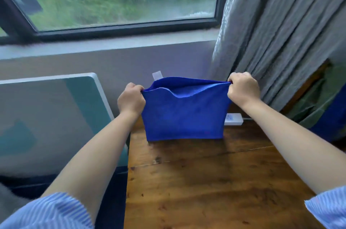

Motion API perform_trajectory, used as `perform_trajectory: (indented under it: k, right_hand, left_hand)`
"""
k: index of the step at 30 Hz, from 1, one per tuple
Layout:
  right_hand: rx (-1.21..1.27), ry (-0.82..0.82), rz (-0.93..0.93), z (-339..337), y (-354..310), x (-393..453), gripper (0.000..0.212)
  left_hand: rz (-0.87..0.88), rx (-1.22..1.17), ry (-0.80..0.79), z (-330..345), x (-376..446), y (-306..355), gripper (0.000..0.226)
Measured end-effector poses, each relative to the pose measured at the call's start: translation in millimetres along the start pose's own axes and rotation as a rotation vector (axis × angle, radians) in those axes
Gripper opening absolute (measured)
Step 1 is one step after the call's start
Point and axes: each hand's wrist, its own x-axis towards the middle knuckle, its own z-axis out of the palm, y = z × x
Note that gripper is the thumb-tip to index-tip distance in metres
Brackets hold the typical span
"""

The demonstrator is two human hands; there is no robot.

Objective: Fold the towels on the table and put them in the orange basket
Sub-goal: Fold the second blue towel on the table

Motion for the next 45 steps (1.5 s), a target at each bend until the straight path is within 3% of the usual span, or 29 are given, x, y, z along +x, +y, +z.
perform_trajectory:
  k: [2,5,7,9,10,12,14,15,20,23,28,39,42,45]
  right_hand:
    - [0.116,0.145,0.033,-6.9,-7.8,-2.9,0.045]
    - [0.108,0.319,0.072,-16.6,-7.0,-0.9,0.027]
    - [-0.122,0.199,-0.025,-20.3,-7.7,-5.9,0.011]
    - [-0.264,-0.073,-0.016,-19.0,-7.5,-9.6,0.014]
    - [-0.252,-0.095,-0.016,-19.1,-6.4,-9.2,0.017]
    - [-0.204,-0.055,-0.028,-23.8,-3.8,-6.7,0.020]
    - [-0.105,0.155,-0.028,-25.4,-2.3,-3.4,0.014]
    - [-0.084,0.179,-0.037,-28.6,-4.9,-1.1,0.013]
    - [-0.092,-0.154,0.099,-22.1,-1.7,-2.4,0.023]
    - [-0.013,-0.125,0.143,-16.4,-5.3,-5.3,0.022]
    - [-0.038,-0.221,0.155,-9.6,-15.9,5.3,0.020]
    - [0.057,0.026,-0.051,3.7,-32.4,20.6,0.018]
    - [0.067,-0.059,-0.105,18.2,-28.4,-1.7,0.015]
    - [0.039,-0.283,-0.151,28.3,-21.3,-28.7,0.014]
  left_hand:
    - [0.033,-0.049,0.078,-6.7,-6.3,4.4,0.033]
    - [-0.042,-0.208,0.282,-25.5,-0.6,5.7,0.036]
    - [-0.111,-0.161,0.216,-30.7,4.4,-2.4,0.035]
    - [-0.131,-0.031,0.035,-26.6,1.4,-6.3,0.037]
    - [-0.133,0.007,-0.001,-26.1,-0.4,-7.6,0.037]
    - [-0.102,-0.004,0.063,-29.3,1.2,-6.5,0.037]
    - [-0.082,-0.100,0.206,-36.1,6.8,-2.3,0.036]
    - [-0.090,-0.139,0.244,-38.7,9.5,-0.2,0.036]
    - [-0.167,-0.037,0.017,-27.7,8.2,-8.4,0.039]
    - [-0.177,-0.027,0.027,-20.7,6.7,-16.7,0.039]
    - [-0.297,-0.161,0.012,-17.5,13.8,-18.3,0.037]
    - [-0.194,-0.260,0.232,-34.6,29.9,-42.3,0.032]
    - [-0.182,-0.150,0.140,-23.1,7.5,-65.1,0.026]
    - [-0.138,0.032,-0.036,-9.1,-22.7,-86.0,0.022]
